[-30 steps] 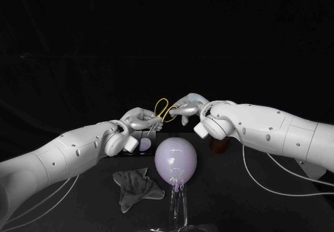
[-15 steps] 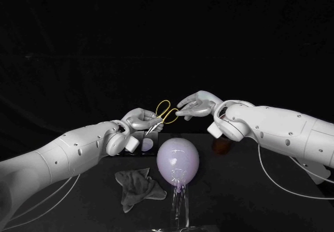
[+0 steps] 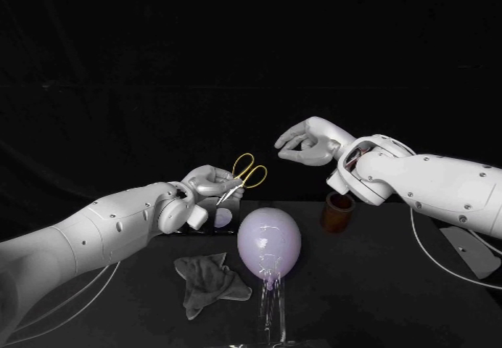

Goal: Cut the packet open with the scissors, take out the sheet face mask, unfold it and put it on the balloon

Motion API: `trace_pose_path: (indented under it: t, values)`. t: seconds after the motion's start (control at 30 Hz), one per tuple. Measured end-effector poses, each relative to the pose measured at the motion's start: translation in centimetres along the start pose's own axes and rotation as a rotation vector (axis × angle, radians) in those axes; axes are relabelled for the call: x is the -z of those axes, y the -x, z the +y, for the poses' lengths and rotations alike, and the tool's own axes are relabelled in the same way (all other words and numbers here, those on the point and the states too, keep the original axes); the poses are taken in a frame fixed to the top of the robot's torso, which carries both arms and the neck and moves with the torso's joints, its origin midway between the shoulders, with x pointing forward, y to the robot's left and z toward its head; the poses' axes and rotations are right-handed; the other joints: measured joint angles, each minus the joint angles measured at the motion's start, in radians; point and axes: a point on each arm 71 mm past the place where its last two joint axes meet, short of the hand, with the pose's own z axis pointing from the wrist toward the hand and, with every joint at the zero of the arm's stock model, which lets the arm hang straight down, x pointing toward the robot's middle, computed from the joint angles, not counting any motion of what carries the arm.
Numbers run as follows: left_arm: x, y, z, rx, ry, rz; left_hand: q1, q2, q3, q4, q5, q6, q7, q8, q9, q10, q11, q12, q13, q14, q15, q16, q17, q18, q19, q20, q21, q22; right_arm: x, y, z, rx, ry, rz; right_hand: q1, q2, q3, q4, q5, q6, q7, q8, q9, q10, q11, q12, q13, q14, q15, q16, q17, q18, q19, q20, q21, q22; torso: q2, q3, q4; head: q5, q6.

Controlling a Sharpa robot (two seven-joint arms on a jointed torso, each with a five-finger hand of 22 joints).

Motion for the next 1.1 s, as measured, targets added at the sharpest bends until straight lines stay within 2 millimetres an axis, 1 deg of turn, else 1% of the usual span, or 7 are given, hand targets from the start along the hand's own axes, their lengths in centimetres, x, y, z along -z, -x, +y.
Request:
trace_pose_path:
  t: [0.03,0.1,0.3,0.43,0.6,0.67,1.1]
  values:
    - [0.0,0.0,0.0,0.004,0.004,0.002,-0.003,0.0,0.0,0.0,0.0,0.0,0.0,0.003,0.0,0.0,0.0,0.0,0.0,0.003,0.001,0.0,0.001,0.0,0.0,0.0,0.0,0.0,-0.1,-0.1,0.6,0.029,0.026,0.007,-0.008,-0.013,0.019,0.0,0.032,0.01,-0.002,-0.003,-0.003,0.011,0.0,-0.008,0.001,0.0,0.0,0.03,0.034,0.0,0.009,-0.001,0.043,0.045,0.0,-0.0001,0.0001,0.0,0.0]
    - [0.0,0.0,0.1,0.012,0.012,0.006,-0.005,0.0,0.0,0.0,0.0,0.0,0.0,0.006,0.001,0.002,-0.001,0.0,0.0,0.007,0.0,0.0,0.002,0.0,0.0,0.0,0.0,0.0,-0.3,-0.7,2.0,0.096,0.081,0.03,-0.009,-0.03,0.038,-0.005,0.051,0.013,-0.002,-0.01,-0.006,0.014,0.0,-0.022,0.001,0.0,0.0,0.053,0.06,0.0,0.014,0.001,0.079,0.085,0.0,-0.0008,0.0001,0.002,0.001]
    - [0.0,-0.3,0.2,0.028,0.03,0.021,-0.016,-0.005,0.015,-0.007,-0.004,-0.003,0.0,0.006,0.009,0.003,-0.002,0.0,0.0,0.007,0.0,0.0,0.003,0.0,0.0,0.0,0.0,0.0,-1.1,-3.0,4.9,0.288,0.182,0.092,-0.023,-0.044,0.047,0.001,0.035,-0.001,-0.015,-0.03,-0.013,-0.028,0.007,-0.054,0.001,0.005,0.005,0.073,0.081,0.0,0.009,0.006,0.099,0.114,0.0,-0.0024,0.0006,0.0,0.002]
    - [0.0,-0.6,0.2,0.035,0.041,0.03,-0.018,-0.008,0.015,-0.007,0.0,-0.003,0.0,0.006,0.015,0.004,-0.003,0.0,0.0,0.007,0.0,0.0,0.005,0.0,0.0,0.0,0.0,0.0,-1.6,-4.2,5.8,0.399,0.204,0.112,-0.027,-0.066,0.038,-0.01,0.039,-0.051,-0.026,-0.059,-0.022,-0.123,0.016,-0.058,0.0,0.005,0.01,0.073,0.057,0.0,-0.024,0.022,0.07,0.08,0.0,-0.0037,0.002,-0.002,0.002]
    - [0.1,-1.0,0.1,0.039,0.047,0.044,-0.02,-0.009,0.019,-0.003,0.0,-0.003,0.0,0.011,0.019,0.004,-0.003,0.0,0.0,0.007,0.0,-0.005,0.007,0.0,0.007,0.0,0.0,0.0,-2.0,-5.7,6.0,0.499,0.208,0.13,-0.027,-0.066,0.032,-0.017,0.047,-0.064,-0.04,-0.064,-0.024,-0.158,0.025,-0.058,0.0,0.005,0.017,0.073,0.051,0.0,-0.028,0.024,0.067,0.073,0.0,-0.0049,0.002,-0.003,0.002]
    - [0.1,-1.2,0.1,0.04,0.049,0.049,-0.031,-0.021,0.058,-0.039,0.0,-0.004,0.0,0.011,0.023,0.004,-0.003,-0.001,0.0,0.007,0.0,-0.005,0.008,0.0,0.007,0.0,0.0,0.0,-2.2,-6.2,6.1,0.53,0.209,0.136,-0.027,-0.066,0.032,-0.017,0.047,-0.064,-0.04,-0.064,-0.024,-0.158,0.025,-0.058,0.0,0.005,0.017,0.073,0.053,0.0,-0.032,0.027,0.067,0.073,0.0,-0.0049,0.0021,-0.003,0.002]
    - [0.2,-1.8,0.0,0.043,0.056,0.074,-0.04,-0.022,0.059,-0.04,0.0,-0.007,0.004,0.011,0.026,0.01,-0.003,-0.003,0.0,0.007,0.0,-0.005,0.011,-0.001,0.007,0.0,0.0,0.0,-3.1,-7.8,5.4,0.626,0.167,0.168,-0.027,-0.066,0.025,-0.029,0.043,-0.075,-0.05,-0.074,-0.026,-0.185,0.031,-0.058,0.0,0.005,0.024,0.073,0.061,0.0,-0.032,0.027,0.072,0.086,0.0,-0.0055,0.0014,-0.007,-0.006]
